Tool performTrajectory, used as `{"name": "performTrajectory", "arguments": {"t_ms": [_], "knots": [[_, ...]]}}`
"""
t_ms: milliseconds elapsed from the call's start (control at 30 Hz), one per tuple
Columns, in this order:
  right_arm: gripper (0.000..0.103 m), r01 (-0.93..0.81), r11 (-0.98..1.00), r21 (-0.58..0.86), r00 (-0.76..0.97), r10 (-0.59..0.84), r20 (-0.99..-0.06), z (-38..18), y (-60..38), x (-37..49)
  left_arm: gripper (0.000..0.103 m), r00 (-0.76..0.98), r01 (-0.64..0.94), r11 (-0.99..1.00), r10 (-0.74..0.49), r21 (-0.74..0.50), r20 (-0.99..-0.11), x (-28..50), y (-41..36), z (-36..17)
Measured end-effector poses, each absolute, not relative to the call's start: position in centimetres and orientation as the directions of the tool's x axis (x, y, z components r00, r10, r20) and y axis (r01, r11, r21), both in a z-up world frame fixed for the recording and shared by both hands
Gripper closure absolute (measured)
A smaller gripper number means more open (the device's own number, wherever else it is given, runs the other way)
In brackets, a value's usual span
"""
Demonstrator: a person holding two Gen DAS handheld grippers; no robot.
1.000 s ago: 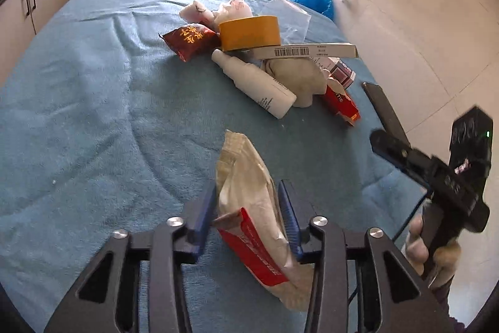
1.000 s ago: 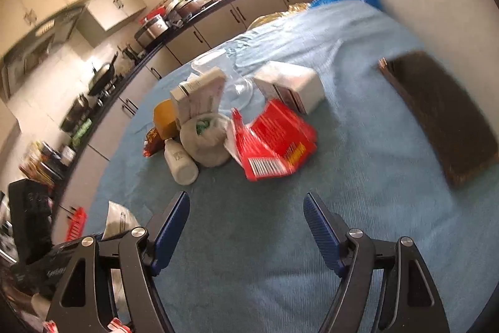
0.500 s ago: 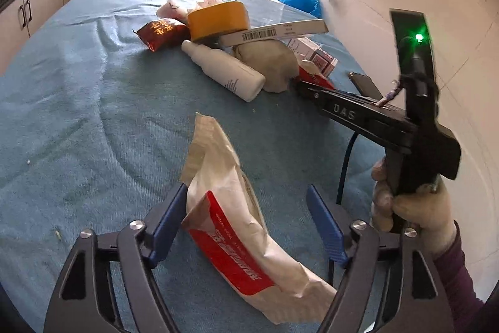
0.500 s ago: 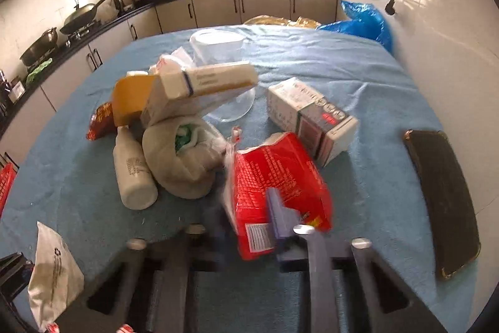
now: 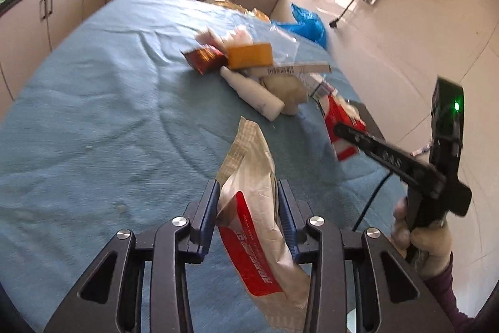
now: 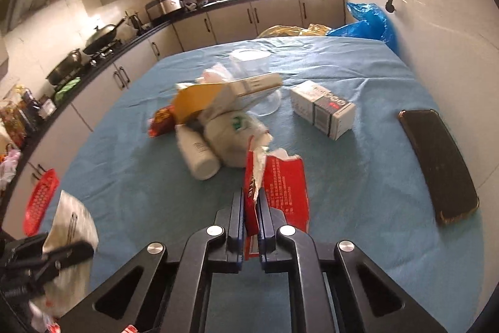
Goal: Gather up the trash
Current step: 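Carry the bag and packet to the red basket and open both tools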
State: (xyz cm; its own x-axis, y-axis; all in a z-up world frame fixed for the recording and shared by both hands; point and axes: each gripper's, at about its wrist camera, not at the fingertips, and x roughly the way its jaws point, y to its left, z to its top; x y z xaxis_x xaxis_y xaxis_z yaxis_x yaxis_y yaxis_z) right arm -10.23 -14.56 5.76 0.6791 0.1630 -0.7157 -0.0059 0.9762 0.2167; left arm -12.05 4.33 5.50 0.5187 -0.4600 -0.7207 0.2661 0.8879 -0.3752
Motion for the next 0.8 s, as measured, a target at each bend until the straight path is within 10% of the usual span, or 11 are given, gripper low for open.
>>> {"name": "performTrajectory", "arguments": {"t_ms": [800], "knots": [[0.096, -0.291, 0.931, 0.22, 0.637, 0.36, -0.682, 9.1, -0.5, -14.1, 0.067, 0.709, 0.024, 0.96, -0.212, -0.278, -0.672, -17.6, 18.4, 8.9]]}}
